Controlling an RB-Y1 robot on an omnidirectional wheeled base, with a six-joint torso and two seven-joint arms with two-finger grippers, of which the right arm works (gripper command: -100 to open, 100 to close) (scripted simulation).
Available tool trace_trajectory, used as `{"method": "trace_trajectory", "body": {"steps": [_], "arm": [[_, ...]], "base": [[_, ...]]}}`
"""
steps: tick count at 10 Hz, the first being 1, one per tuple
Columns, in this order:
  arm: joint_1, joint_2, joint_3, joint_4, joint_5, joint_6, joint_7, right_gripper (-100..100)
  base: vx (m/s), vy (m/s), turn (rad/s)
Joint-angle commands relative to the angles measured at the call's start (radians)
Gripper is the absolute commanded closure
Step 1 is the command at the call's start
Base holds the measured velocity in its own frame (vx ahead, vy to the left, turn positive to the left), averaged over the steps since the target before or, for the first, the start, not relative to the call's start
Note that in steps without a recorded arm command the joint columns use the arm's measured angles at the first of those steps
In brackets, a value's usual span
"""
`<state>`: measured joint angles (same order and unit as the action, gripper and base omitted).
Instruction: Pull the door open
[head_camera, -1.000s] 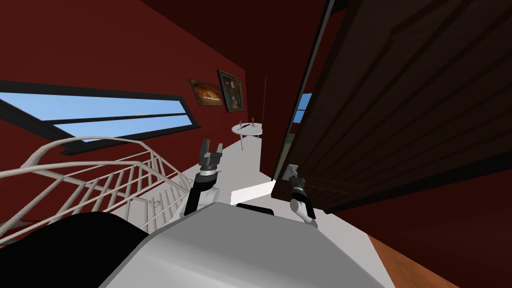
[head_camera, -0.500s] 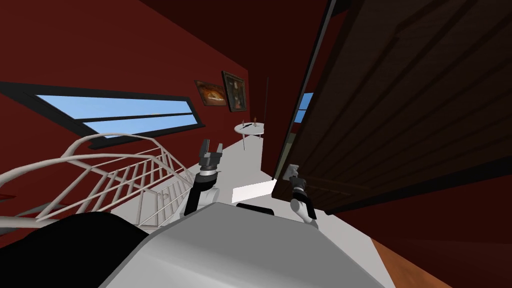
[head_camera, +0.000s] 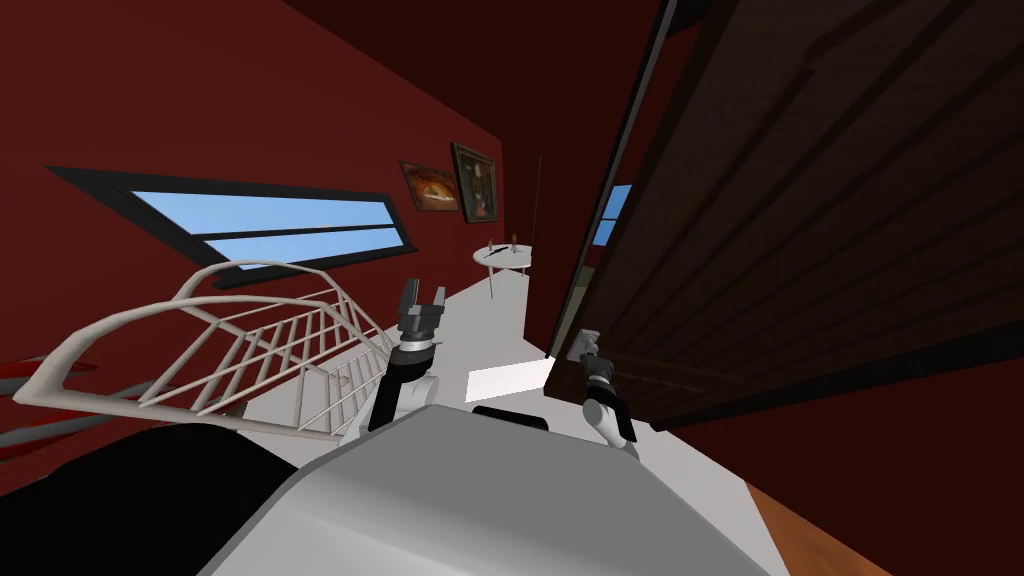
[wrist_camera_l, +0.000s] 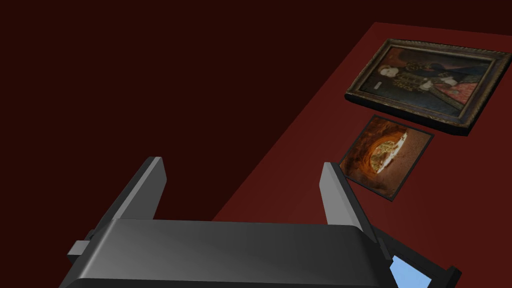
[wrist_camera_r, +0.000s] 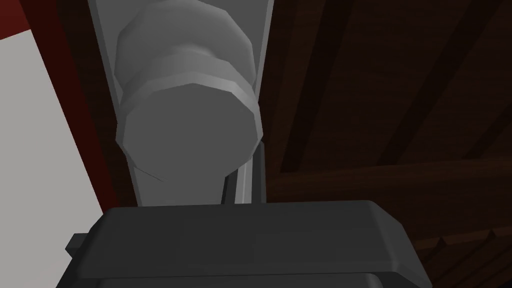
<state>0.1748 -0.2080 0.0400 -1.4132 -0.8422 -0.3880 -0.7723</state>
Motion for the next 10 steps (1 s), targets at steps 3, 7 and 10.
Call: {"method": "trace_trajectory", "body": {"steps": [3,7,10], "arm": [[-0.007,-0.004,0.032,-0.023,-0.050,-0.004,-0.080,-100],[0.023,-0.027,0.004,-0.025,-0.089,0.023,-0.107,-100],[0.026,-0.044,-0.019,-0.052,-0.114,0.078,-0.103,-100]], "base": [[-0.105,-0.037,0.081],[-0.058,-0.029,-0.003],[0.033,0.051,-0.076]]}}
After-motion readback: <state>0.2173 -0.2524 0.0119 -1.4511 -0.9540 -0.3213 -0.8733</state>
